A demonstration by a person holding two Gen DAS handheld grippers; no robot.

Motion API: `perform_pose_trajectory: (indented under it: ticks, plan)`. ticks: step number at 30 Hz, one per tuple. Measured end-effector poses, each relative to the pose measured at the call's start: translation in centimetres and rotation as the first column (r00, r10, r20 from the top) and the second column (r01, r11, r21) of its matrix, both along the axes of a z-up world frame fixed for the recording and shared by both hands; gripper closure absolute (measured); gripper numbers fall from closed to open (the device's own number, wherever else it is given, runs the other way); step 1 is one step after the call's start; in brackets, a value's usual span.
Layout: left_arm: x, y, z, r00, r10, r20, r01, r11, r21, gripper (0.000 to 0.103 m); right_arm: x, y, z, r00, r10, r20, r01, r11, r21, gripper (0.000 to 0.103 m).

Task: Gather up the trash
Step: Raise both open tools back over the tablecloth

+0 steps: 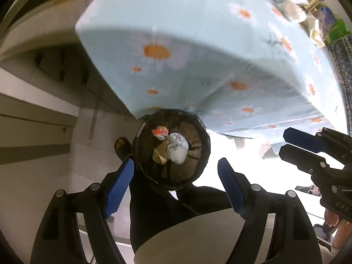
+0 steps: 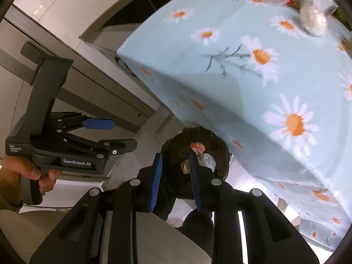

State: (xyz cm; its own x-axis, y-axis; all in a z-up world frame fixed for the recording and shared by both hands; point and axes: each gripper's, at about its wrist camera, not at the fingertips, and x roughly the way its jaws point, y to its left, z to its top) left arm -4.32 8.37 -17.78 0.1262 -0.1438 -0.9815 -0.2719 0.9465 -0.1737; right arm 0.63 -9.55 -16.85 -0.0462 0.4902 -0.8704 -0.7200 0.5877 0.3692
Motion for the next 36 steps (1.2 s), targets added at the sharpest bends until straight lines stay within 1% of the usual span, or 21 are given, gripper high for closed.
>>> perform_pose_trajectory:
  ticks: [5, 9, 12, 16, 18, 21, 23, 25, 26, 27, 29, 32, 34, 36]
  plan:
    - [1.5, -0.9, 2.4, 0.997, -0.026, 0.066, 0.025, 1.0, 0.015, 0.027, 1.2, -1.4, 1.8, 0.998, -0.045, 0.04, 0.044, 0.998, 0.038, 0.073]
    - [2.8, -1.7, 4.0, 0.993, -0.048, 0.11, 0.045, 0.999, 0.029, 0.027, 2.2, -2.9, 3.4, 0.994, -0.086, 0.074, 0.08, 0.994, 0.079, 0.073]
    - [4.0, -2.4, 5.0, 0.989, -0.067, 0.135, 0.062, 0.997, 0.041, 0.027, 3.3, -4.2, 4.5, 0.986, -0.127, 0.107, 0.117, 0.988, 0.098, 0.07]
    - [5.6, -3.6, 6.7, 0.979, -0.1, 0.177, 0.093, 0.994, 0.051, 0.027, 5.2, -6.4, 5.8, 0.969, -0.19, 0.155, 0.173, 0.977, 0.121, 0.068]
    - [6.7, -4.4, 7.6, 0.972, -0.126, 0.2, 0.117, 0.991, 0.06, 0.027, 6.1, -7.3, 6.5, 0.959, -0.224, 0.17, 0.203, 0.97, 0.134, 0.058]
    - [8.2, -5.3, 8.6, 0.964, -0.141, 0.226, 0.133, 0.99, 0.052, 0.027, 7.6, -9.0, 7.4, 0.938, -0.285, 0.198, 0.258, 0.954, 0.152, 0.053]
    - [9.4, -6.1, 9.2, 0.958, -0.156, 0.242, 0.15, 0.988, 0.042, 0.027, 8.7, -10.4, 8.2, 0.922, -0.324, 0.211, 0.293, 0.942, 0.166, 0.052]
    - [10.5, -6.8, 10.0, 0.948, -0.179, 0.263, 0.17, 0.984, 0.057, 0.027, 10.1, -11.5, 8.8, 0.905, -0.361, 0.225, 0.327, 0.929, 0.176, 0.046]
    - [10.9, -7.2, 10.3, 0.943, -0.192, 0.273, 0.181, 0.981, 0.064, 0.027, 10.7, -12.1, 9.0, 0.896, -0.381, 0.23, 0.346, 0.921, 0.178, 0.039]
    - [11.6, -7.6, 10.4, 0.938, -0.21, 0.277, 0.197, 0.978, 0.075, 0.027, 11.3, -12.6, 9.2, 0.886, -0.4, 0.235, 0.365, 0.914, 0.179, 0.035]
    - [12.5, -8.1, 10.7, 0.933, -0.224, 0.282, 0.207, 0.974, 0.089, 0.027, 12.6, -13.8, 9.6, 0.861, -0.442, 0.251, 0.406, 0.895, 0.183, 0.033]
    - [14.0, -8.6, 10.8, 0.931, -0.232, 0.282, 0.217, 0.972, 0.085, 0.027, 14.7, -15.2, 10.0, 0.836, -0.49, 0.247, 0.455, 0.871, 0.188, 0.023]
    - [15.1, -9.0, 11.0, 0.927, -0.243, 0.287, 0.226, 0.97, 0.091, 0.027, 16.1, -16.1, 10.0, 0.824, -0.513, 0.241, 0.478, 0.857, 0.192, 0.021]
    - [16.3, -9.3, 11.0, 0.926, -0.251, 0.283, 0.234, 0.968, 0.092, 0.027, 17.3, -16.7, 9.9, 0.815, -0.53, 0.235, 0.497, 0.847, 0.188, 0.012]
